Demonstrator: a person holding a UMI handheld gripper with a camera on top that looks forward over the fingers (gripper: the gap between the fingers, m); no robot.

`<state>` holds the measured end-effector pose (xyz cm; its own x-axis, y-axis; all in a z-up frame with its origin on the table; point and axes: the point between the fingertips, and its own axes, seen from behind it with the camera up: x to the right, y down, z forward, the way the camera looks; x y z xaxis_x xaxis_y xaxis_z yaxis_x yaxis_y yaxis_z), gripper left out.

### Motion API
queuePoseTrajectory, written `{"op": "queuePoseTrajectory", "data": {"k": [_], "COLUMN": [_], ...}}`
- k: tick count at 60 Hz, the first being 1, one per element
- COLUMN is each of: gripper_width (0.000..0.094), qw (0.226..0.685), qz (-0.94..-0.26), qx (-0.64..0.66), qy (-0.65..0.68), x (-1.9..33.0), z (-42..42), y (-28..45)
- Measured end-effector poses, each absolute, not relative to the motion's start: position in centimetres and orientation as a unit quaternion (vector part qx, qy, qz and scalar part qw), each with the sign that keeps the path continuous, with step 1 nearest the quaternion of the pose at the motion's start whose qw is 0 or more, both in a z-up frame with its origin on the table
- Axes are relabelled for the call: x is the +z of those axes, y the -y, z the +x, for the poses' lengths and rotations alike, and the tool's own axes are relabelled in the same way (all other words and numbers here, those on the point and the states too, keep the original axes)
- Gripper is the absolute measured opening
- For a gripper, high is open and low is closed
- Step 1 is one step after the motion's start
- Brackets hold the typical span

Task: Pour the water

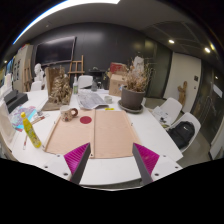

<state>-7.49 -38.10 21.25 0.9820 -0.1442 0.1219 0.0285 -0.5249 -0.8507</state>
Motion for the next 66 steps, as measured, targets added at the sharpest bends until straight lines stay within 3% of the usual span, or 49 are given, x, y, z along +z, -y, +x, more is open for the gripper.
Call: {"op": "queuePoseTrajectory", "data": {"k": [8, 31, 51, 60, 66], "gripper_width": [0.0863, 0.0861, 0.0851, 0.073, 0.0523], "qw": [0.483, 0.488, 0.524, 0.547, 0.558], "qz": [-0.872, -0.871, -0.85, -0.836, -0.829], "qx": [-0.076, 0.001, 0.022, 0.021, 0.011], "qy": [-0.009, 0.052, 0.052, 0.042, 0.039], "x": [20.8, 14.7, 8.5, 6.5, 5.9], "z": [-11.1, -34.8, -47.6, -49.4, -49.8], "y": [37.9, 36.3, 27.1, 23.0, 21.0]}}
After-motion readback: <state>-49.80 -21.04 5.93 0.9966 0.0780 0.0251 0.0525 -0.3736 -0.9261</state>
